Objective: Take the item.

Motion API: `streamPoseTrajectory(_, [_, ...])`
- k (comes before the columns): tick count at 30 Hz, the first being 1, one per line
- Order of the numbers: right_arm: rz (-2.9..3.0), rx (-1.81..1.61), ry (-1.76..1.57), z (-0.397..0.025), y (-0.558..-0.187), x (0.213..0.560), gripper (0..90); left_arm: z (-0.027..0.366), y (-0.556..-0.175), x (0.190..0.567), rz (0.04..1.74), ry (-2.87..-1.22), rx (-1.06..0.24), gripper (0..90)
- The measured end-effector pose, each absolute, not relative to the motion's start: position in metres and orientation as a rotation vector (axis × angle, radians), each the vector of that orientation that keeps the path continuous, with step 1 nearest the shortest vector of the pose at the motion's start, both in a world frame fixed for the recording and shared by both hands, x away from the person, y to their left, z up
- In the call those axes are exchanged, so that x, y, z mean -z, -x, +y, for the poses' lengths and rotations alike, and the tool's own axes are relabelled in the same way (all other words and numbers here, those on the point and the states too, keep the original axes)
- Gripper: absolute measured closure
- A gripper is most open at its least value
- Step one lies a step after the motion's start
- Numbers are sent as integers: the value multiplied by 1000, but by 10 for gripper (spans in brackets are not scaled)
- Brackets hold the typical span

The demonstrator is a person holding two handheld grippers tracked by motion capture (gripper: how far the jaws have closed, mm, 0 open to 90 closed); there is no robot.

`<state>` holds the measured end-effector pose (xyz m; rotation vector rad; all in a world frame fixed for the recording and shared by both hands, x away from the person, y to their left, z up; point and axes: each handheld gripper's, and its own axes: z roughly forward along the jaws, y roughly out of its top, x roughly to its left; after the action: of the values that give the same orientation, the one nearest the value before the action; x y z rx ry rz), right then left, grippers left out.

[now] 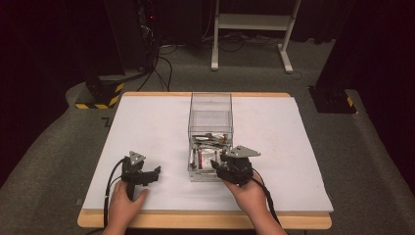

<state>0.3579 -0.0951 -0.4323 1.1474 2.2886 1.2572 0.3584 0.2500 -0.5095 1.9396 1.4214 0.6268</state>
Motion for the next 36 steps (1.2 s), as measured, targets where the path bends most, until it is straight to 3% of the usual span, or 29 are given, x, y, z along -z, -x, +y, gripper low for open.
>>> streamPoseTrajectory(8, [2260, -1251, -1174, -96, -359, 432, 597, 250, -358, 509, 1422, -1939, -627, 144])
streamPoseTrajectory(18, [2279, -1241, -1149, -91, -358, 434, 571, 250, -358, 509, 1422, -1939, -627, 144])
streamPoseTrajectory(36, [2284, -1317, -1068, -87, -346, 429, 699, 250, -358, 509, 1422, -1940, -627, 144])
